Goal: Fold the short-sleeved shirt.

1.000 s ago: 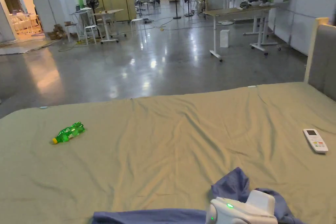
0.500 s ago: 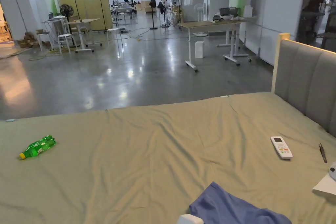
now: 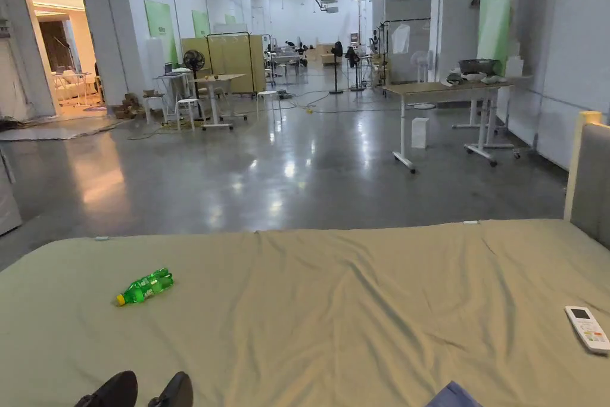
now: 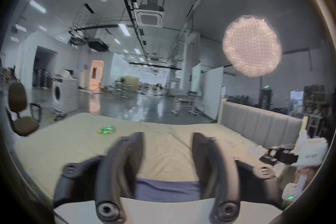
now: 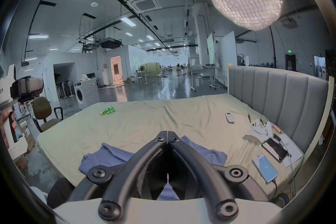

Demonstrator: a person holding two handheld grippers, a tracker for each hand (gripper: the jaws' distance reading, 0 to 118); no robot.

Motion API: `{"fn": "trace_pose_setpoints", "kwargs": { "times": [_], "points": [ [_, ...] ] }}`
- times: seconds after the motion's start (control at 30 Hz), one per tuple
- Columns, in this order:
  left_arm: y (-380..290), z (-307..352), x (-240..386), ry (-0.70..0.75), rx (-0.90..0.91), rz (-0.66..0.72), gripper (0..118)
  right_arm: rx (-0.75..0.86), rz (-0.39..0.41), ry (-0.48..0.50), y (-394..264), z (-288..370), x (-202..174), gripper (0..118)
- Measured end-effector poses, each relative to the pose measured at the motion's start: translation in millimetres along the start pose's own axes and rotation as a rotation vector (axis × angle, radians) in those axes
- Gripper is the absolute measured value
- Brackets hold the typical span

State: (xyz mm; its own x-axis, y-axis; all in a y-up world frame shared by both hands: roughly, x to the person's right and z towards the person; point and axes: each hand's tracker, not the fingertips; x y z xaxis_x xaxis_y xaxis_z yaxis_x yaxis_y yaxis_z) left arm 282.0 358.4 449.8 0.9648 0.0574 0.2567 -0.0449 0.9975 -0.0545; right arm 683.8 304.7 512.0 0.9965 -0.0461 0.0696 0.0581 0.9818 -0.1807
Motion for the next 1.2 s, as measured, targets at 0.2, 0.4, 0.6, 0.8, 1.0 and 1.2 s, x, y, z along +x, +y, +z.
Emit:
{"fn": "trace_pose_setpoints", "kwargs": {
  "times": [0.2, 0.4, 0.6, 0.8, 1.0, 1.2],
  "points": [
    [-20.5, 24.1, -1.7, 0.035, -0.065, -0.067, 0, -0.006, -0.007, 0.016, 7.1, 12.0, -3.0, 0],
    [-31.9, 29.7, -1.9, 0.032, -0.107, -0.046, 0, -0.014, 0.076, -0.022, 6.4, 15.3, -5.1, 0],
    [-28.0, 23.5, 1.7, 0.003, -0.122, -0.073, 0, 0.000, 0.046, -0.005, 7.1, 16.8, -4.7, 0],
    [-26.6, 20.4, 1.3, -0.010, -0.134, -0.061, 0, -0.008, 0.052, -0.012, 6.6, 16.4, -2.0, 0],
    [-38.5, 4.9, -4.0, -0.013, -0.185, -0.052, 0, -0.025, 0.050, -0.015, 1.9, 12.2, -1.2, 0],
    [-57.5, -54.3, -17.7, 0.005, -0.287, -0.092, 0, -0.090, 0.043, 0.005, -15.1, -0.6, 0.5, 0]
  ]
}}
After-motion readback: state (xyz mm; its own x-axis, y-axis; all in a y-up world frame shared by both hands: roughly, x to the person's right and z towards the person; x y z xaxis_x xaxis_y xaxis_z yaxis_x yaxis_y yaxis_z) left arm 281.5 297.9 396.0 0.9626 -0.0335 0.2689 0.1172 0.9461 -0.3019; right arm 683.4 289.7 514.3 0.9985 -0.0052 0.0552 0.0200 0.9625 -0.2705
